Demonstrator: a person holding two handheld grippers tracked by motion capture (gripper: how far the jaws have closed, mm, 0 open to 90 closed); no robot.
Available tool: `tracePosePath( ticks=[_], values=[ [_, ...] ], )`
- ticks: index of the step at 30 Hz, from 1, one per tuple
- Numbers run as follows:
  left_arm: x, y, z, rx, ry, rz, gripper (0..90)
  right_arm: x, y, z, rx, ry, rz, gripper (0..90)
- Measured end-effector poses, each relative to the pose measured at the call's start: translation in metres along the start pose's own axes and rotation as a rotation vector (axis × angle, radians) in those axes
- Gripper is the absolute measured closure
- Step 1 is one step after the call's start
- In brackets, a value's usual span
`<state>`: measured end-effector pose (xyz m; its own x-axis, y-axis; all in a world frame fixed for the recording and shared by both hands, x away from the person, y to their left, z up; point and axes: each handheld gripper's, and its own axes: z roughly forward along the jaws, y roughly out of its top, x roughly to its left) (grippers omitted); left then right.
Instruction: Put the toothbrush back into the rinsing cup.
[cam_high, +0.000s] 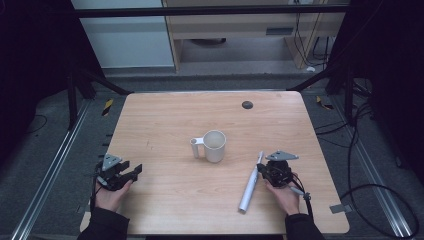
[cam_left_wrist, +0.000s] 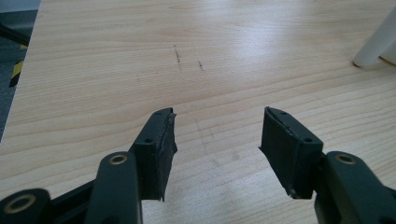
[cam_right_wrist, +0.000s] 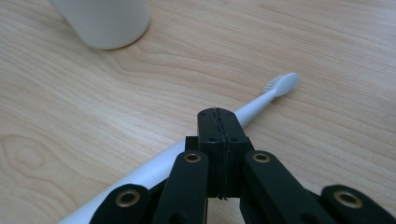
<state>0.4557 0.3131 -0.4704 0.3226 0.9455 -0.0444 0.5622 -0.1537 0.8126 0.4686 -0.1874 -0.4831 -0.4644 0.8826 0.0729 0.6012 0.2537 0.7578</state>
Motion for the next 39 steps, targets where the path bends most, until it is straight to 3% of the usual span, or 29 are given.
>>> tracePosePath(
  ticks=[12, 21, 39],
  values=[
    [0.000, 0.000, -0.001, 0.008, -0.001, 0.002, 44.3, 0.016, -0.006, -0.018, -0.011, 0.091, -0.036, 90.0],
    [0.000, -0.001, -0.001, 0.014, -0.002, 0.005, 44.1, 0.031, -0.017, -0.024, 0.013, 0.156, -0.066, 90.0],
    [0.000, -0.002, 0.000, 0.030, -0.006, 0.006, 43.4, 0.045, -0.022, -0.020, 0.047, 0.204, -0.110, 89.9]
  ],
)
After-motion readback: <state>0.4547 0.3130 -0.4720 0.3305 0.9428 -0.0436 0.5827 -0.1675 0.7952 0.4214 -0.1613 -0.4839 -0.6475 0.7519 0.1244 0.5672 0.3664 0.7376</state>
